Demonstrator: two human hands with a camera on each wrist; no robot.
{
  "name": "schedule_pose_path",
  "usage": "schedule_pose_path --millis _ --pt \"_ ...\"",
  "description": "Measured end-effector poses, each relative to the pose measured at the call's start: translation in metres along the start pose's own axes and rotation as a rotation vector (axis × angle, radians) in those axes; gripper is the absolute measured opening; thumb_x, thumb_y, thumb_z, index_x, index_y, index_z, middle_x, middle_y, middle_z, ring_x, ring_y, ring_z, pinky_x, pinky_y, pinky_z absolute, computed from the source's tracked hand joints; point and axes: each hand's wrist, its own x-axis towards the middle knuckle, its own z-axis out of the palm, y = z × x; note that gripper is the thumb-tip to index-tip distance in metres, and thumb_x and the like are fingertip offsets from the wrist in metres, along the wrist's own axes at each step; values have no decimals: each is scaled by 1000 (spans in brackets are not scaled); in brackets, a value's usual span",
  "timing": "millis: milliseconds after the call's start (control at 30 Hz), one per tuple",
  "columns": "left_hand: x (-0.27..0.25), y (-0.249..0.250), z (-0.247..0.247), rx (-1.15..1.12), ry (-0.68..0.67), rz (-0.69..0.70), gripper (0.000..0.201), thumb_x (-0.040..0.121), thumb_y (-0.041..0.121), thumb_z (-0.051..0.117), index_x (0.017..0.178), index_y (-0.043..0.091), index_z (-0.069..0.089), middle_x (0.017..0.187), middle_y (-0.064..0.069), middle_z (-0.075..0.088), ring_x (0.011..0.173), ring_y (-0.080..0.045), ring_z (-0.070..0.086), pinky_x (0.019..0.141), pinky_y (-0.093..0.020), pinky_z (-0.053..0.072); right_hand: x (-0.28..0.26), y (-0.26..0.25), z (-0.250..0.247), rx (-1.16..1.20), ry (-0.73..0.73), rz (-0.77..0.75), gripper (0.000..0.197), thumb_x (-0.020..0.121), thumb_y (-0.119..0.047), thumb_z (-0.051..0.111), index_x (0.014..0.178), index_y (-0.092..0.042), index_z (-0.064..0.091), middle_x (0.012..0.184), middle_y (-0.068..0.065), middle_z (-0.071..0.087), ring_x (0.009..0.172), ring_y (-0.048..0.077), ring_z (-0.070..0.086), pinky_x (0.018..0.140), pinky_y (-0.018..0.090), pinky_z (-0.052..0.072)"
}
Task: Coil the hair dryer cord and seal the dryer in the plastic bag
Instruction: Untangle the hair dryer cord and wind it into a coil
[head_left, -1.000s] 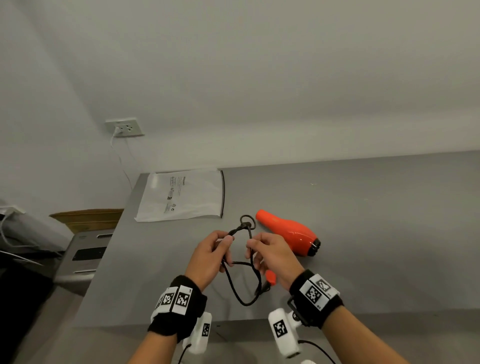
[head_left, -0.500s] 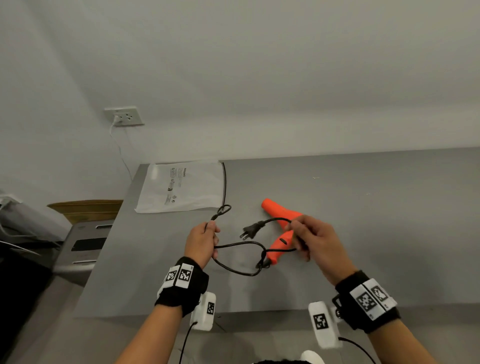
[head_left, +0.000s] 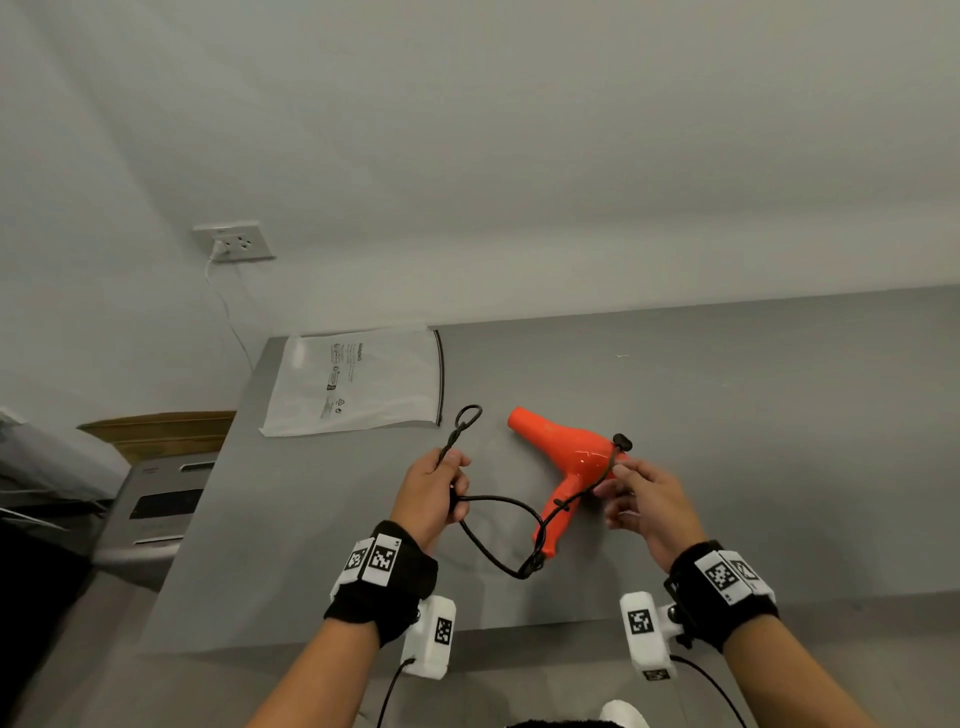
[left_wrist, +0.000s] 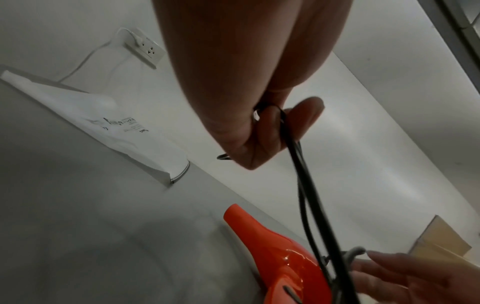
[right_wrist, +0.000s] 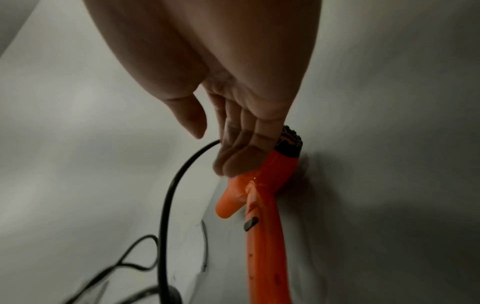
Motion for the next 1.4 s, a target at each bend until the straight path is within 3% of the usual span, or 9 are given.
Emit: schedule_pose_path --millis 200,333,433,567,833,966,1100,1233,1400 --pt "-5 2 3 -164 -24 -60 17 107 23 45 101 11 56 61 1 53 44 -15 46 45 -23 40 -24 17 14 -458 -254 -1 17 91 3 53 94 -4 69 77 15 72 55 24 59 52 33 50" --pt "-9 2 7 -273 -34 -95 15 106 21 46 101 11 56 66 -2 53 44 -14 48 46 -22 41 -36 40 32 -602 -446 -22 25 87 -2 63 108 -14 69 99 9 74 71 15 66 54 30 54" --pt "-10 -1 9 -297 -48 -106 15 106 22 47 102 12 57 66 -2 54 44 -13 49 47 -22 41 -41 45 45 -428 -460 18 30 93 2 58 120 -11 62 107 10 73 84 18 69 58 32 55" --pt "-13 0 7 -259 -71 -58 6 104 17 52 103 13 57 75 -5 58 47 -13 51 49 -22 42 -47 43 49 -291 -404 -71 21 102 -4 50 118 -10 63 90 7 73 78 20 64 57 33 51" --pt "-17 -8 -4 99 -182 78 18 103 8 51 121 12 49 78 -15 72 52 -26 64 67 -39 57 -45 32 47 64 -241 -61 32 101 -29 54 107 -1 69 83 12 66 66 25 57 56 37 48" --pt "-20 -14 -2 106 -283 14 14 106 13 45 120 11 47 68 -15 68 49 -27 61 74 -47 57 -25 16 42 381 -128 -21 19 99 -21 56 105 -5 65 85 16 68 67 28 60 63 37 45" --pt "-22 -19 -2 17 -230 -37 14 106 16 46 118 11 51 68 -9 59 45 -15 46 64 -39 59 -10 -6 28 571 -14 -32 23 106 -22 43 105 -5 59 56 5 54 48 21 55 58 35 48" --pt "-23 -19 -3 -134 -165 -49 15 106 12 45 120 14 51 74 -8 61 48 -12 45 56 -31 51 -33 -16 23 176 -146 -229 24 106 -14 42 100 0 61 50 8 40 40 24 47 55 36 47" --pt "-14 -14 -4 -169 -84 -17 16 107 9 42 118 17 50 83 -12 75 54 -13 54 50 -26 42 -67 -12 27 -461 -407 -319 25 96 -7 55 75 -1 68 47 6 45 40 20 45 54 36 49"
